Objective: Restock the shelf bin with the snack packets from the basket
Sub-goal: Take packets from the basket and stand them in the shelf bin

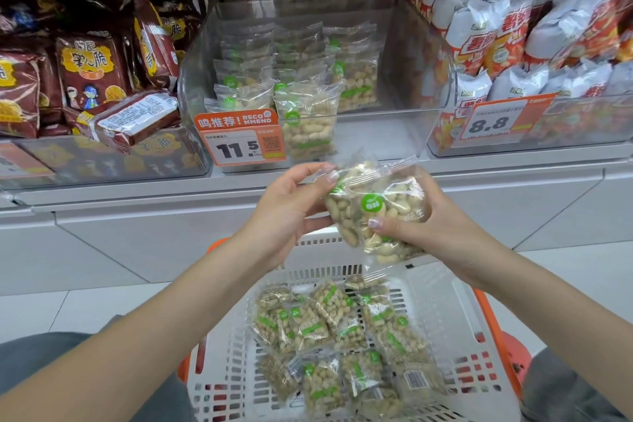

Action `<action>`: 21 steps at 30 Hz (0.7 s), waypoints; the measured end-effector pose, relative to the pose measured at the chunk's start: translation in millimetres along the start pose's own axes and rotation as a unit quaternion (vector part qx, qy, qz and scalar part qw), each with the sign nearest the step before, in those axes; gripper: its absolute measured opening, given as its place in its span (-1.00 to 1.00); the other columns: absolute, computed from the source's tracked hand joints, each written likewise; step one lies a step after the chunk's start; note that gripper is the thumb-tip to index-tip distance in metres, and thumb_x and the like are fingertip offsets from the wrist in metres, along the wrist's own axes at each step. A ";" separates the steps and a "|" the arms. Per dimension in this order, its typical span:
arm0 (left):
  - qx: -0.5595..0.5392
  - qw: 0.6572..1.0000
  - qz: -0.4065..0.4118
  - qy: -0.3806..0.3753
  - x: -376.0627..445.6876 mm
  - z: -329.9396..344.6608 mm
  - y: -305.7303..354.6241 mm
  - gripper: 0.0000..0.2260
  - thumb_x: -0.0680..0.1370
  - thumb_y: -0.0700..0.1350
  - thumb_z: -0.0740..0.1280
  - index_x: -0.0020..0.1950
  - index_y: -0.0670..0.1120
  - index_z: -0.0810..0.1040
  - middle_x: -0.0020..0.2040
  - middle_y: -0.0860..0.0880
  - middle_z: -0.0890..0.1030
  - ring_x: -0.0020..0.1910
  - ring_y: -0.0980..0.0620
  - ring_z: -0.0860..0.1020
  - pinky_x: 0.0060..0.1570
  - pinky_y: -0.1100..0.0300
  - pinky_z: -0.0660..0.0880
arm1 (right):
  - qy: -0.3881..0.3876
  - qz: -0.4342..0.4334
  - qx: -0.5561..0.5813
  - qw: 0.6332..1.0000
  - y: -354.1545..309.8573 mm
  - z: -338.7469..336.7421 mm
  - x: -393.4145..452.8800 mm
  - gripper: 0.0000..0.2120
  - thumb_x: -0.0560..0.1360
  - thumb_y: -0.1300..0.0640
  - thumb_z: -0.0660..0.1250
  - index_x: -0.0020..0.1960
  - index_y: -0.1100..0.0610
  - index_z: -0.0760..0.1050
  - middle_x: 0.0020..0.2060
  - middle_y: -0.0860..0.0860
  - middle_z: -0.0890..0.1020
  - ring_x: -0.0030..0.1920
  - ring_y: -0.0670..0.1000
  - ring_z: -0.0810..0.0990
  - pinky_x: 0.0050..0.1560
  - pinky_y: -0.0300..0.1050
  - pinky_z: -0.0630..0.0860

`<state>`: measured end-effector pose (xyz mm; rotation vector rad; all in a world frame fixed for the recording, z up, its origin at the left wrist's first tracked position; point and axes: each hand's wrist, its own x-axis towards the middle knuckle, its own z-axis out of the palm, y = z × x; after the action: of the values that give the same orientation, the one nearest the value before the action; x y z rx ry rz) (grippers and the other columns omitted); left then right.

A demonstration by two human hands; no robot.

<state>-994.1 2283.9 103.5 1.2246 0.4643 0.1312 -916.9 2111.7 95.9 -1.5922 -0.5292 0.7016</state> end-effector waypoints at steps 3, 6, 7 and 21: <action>0.040 0.999 0.000 -0.008 0.3 0.8 2.2 -0.88 0.54 -0.15 0.32 0.06 -0.07 0.57 -0.23 -0.09 0.63 -0.31 0.01 0.62 -0.20 0.16 0.63 | 0.015 -0.016 -0.076 0.997 0.8 -3.0 -0.6 -0.48 0.21 -0.11 0.53 0.08 -0.28 0.37 0.00 -0.08 0.65 -0.24 -0.06 0.63 -0.16 -0.14 0.60; 0.062 0.997 -0.025 -0.039 -1.7 2.8 -1.4 -0.83 0.54 -0.05 0.31 0.06 -0.08 0.59 -0.12 -0.09 0.66 -0.20 0.00 0.63 -0.12 0.19 0.59 | -0.001 -0.022 -0.095 0.995 2.9 2.1 -2.0 -0.38 0.21 -0.15 0.49 0.19 -0.23 0.33 0.02 -0.16 0.62 -0.22 -0.13 0.64 -0.16 -0.21 0.60; 0.050 0.997 -0.037 -0.055 -2.7 3.0 -1.7 -0.75 0.53 0.02 0.29 0.09 -0.10 0.58 -0.08 -0.11 0.67 -0.12 -0.03 0.63 -0.06 0.19 0.58 | -0.001 -0.024 -0.085 0.996 3.8 3.6 -2.2 -0.36 0.20 -0.14 0.49 0.22 -0.20 0.32 0.00 -0.17 0.64 -0.16 -0.13 0.66 -0.13 -0.22 0.61; 0.200 0.973 0.025 -0.113 -17.3 12.0 -26.9 -0.24 0.26 -0.34 0.57 0.24 -0.02 0.16 0.06 0.00 0.62 -0.04 0.15 0.64 -0.06 0.20 0.59 | -0.037 0.015 -0.052 0.998 5.7 9.5 -2.2 -0.30 0.13 -0.23 0.47 0.17 -0.10 0.26 -0.11 -0.22 0.66 -0.10 -0.36 0.61 -0.16 -0.49 0.46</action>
<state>-1008.8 2258.2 86.4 1.6252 0.2661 -0.0646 -925.4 2116.1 90.0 -1.6777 -0.6063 0.7686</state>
